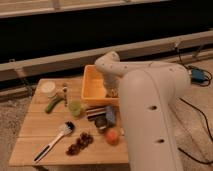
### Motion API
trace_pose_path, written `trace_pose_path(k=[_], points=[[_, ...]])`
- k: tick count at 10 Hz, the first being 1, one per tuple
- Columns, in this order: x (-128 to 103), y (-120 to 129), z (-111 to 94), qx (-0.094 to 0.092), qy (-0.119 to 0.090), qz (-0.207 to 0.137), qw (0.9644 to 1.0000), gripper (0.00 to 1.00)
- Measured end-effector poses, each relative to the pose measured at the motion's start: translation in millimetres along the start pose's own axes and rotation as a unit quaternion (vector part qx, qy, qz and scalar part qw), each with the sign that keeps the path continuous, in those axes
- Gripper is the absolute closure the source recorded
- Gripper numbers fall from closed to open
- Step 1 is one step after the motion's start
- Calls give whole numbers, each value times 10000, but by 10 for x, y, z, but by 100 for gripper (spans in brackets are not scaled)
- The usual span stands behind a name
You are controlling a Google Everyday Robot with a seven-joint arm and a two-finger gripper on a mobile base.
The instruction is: Wipe tray with towel
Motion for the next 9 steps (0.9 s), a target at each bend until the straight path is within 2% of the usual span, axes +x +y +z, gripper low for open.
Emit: trace_pose_path(k=[3, 4, 6, 9], points=[[-208, 475, 101, -150, 24, -410, 9990, 100], [-285, 546, 115, -197, -14, -439, 9988, 100], [-503, 467, 107, -208, -153, -300, 9992, 100], [-850, 109, 105, -7, -288, 30, 9996, 100]])
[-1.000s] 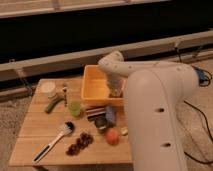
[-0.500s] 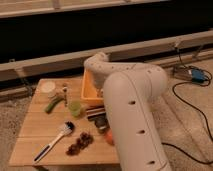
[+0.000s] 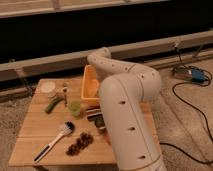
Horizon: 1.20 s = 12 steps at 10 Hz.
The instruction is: Wipe tray with towel
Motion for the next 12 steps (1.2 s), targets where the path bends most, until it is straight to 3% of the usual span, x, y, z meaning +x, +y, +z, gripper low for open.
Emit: trace_pose_path(k=[3, 8, 10, 12], points=[[-63, -537, 71, 357, 16, 340, 9988, 100], [431, -1436, 198, 858, 377, 866, 9918, 100], [674, -1523, 159, 959, 476, 909, 9901, 100], [925, -1389, 55, 936, 564, 819, 9906, 100]])
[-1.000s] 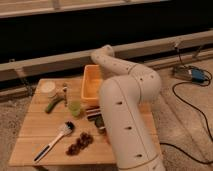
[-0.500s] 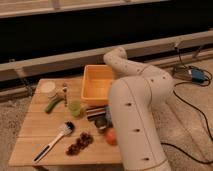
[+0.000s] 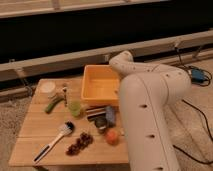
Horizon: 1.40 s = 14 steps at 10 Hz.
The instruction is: Wipe tray with towel
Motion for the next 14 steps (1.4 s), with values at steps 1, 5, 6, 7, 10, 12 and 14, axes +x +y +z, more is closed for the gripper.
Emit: trace_pose_path(k=[1, 5, 6, 7, 10, 12, 14], points=[[84, 52, -24, -31, 29, -80, 10000, 100], [139, 664, -217, -248, -5, -721, 9971, 100], [91, 925, -254, -330, -22, -903, 9954, 100], [44, 1108, -276, -424, -44, -1013, 9939, 100], [-82, 1392, -296, -755, -210, -1086, 9910, 98], [-83, 1396, -291, -762, -211, -1079, 9910, 98], [-84, 1391, -289, -761, -211, -1076, 9910, 98]])
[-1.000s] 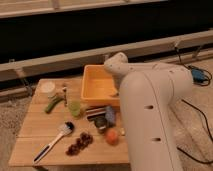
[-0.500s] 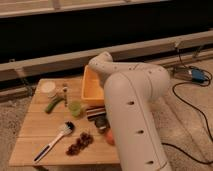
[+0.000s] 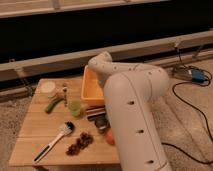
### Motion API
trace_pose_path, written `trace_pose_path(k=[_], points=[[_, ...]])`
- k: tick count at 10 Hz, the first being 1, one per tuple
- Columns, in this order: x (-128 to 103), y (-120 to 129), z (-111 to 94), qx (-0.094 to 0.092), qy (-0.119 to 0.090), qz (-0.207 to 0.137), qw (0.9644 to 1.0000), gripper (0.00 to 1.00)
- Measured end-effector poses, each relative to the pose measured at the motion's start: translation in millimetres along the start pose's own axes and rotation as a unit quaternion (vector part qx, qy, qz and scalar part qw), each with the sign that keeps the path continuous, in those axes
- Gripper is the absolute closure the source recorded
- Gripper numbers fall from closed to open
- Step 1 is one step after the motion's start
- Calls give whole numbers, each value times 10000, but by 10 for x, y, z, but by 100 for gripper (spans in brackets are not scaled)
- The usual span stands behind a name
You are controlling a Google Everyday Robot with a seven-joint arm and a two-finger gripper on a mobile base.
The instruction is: Wipe tray with towel
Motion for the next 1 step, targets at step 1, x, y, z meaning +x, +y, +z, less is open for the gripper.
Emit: trace_pose_path(k=[1], points=[[0, -1, 0, 0, 0, 1, 10000, 98]])
